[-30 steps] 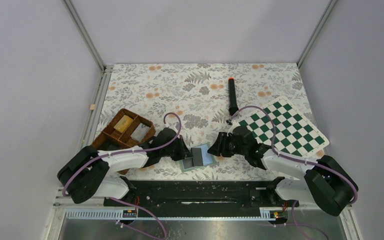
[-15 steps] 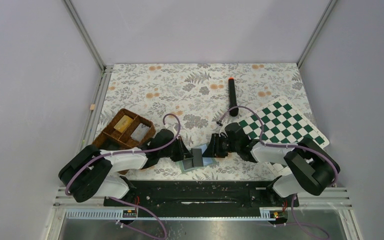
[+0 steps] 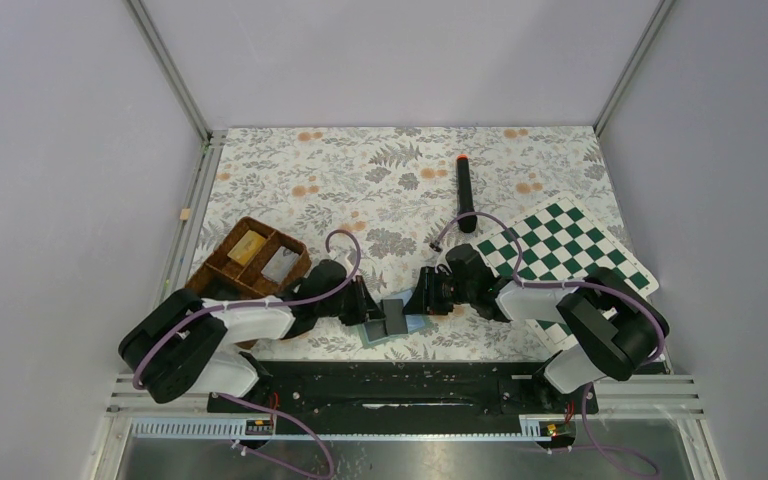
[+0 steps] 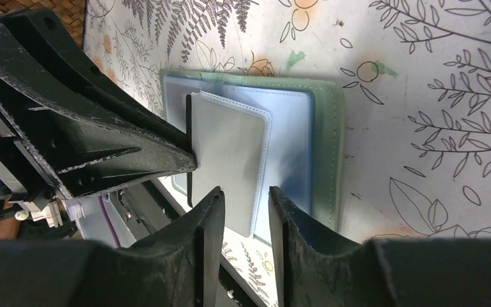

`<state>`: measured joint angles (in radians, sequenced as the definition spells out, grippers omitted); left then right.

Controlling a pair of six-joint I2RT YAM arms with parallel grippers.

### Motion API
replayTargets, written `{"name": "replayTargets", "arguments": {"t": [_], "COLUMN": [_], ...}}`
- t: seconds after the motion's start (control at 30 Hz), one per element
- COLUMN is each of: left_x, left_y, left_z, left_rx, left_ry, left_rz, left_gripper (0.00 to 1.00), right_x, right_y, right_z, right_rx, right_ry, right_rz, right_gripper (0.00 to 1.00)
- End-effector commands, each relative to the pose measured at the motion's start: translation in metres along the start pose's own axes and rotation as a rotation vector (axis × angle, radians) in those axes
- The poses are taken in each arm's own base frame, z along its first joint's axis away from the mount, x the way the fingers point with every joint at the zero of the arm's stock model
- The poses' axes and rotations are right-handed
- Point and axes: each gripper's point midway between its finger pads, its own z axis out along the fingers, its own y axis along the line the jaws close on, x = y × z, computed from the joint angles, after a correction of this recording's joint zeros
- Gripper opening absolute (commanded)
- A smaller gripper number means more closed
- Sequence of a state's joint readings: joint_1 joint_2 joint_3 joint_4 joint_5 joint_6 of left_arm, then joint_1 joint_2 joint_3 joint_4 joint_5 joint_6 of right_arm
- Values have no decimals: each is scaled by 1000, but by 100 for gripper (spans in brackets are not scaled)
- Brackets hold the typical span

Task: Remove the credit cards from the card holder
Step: Remove the credit card from the card holder.

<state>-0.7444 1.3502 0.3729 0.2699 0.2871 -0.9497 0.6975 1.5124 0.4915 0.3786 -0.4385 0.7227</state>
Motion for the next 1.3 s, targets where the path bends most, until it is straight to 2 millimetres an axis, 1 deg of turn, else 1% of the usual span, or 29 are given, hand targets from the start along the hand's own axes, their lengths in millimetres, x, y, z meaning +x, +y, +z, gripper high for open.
{"name": "replayTargets", "arguments": {"t": [0.0,0.07,0.17,0.2,0.33,0.43,0.47,0.5,0.57,0.6,0.73,0.8,0.83,0.93,1.1,1.27], "left_x": [-6,-8,-9,-9,-6,-5,-5,-5,-7,-7,-10,-11,-12,-12,-13,-10], "left_y": [-11,-8,-7,-8,-15,-12,-9,-6,-3,-4,-8,-9,-10,-11,-12,-16], "left_z": [-5,-8,-10,-10,-7,-4,-4,-4,-5,-5,-4,-5,-5,-3,1,7], "left_rx": [56,41,53,63,117,104,88,77,67,76,105,121,126,129,134,156], "left_ry": [-30,-46,-63,-63,-50,-40,-45,-50,-68,-74,-98,-113,-115,-114,-118,-102], "left_rz": [30,34,38,38,27,16,12,7,0,-2,-25,-35,-36,-38,-36,-32], "left_gripper": [13,11,1,0,0,0,1,4,18,23,30,35,37,36,30,25], "right_x": [-11,-11,-11,-11,-10,-9,-9,-9,-8,-9,-7,-6,-6,-4,-3,-3], "right_y": [5,5,3,2,1,0,0,0,-1,-1,-5,-6,-6,-7,-9,-10], "right_z": [2,3,3,4,5,5,5,5,5,5,7,7,7,8,8,8], "right_rx": [-15,-12,-6,-5,-5,-7,-8,-6,-5,-4,5,7,6,5,7,9], "right_ry": [-26,-26,-30,-29,-29,-30,-30,-32,-31,-32,-32,-32,-31,-30,-32,-33], "right_rz": [-24,-22,-18,-16,-11,-4,-3,-1,-2,-2,7,10,11,19,26,30], "right_gripper": [38,38,37,37,36,36,36,36,36,36,35,35,34,34,34,34]}}
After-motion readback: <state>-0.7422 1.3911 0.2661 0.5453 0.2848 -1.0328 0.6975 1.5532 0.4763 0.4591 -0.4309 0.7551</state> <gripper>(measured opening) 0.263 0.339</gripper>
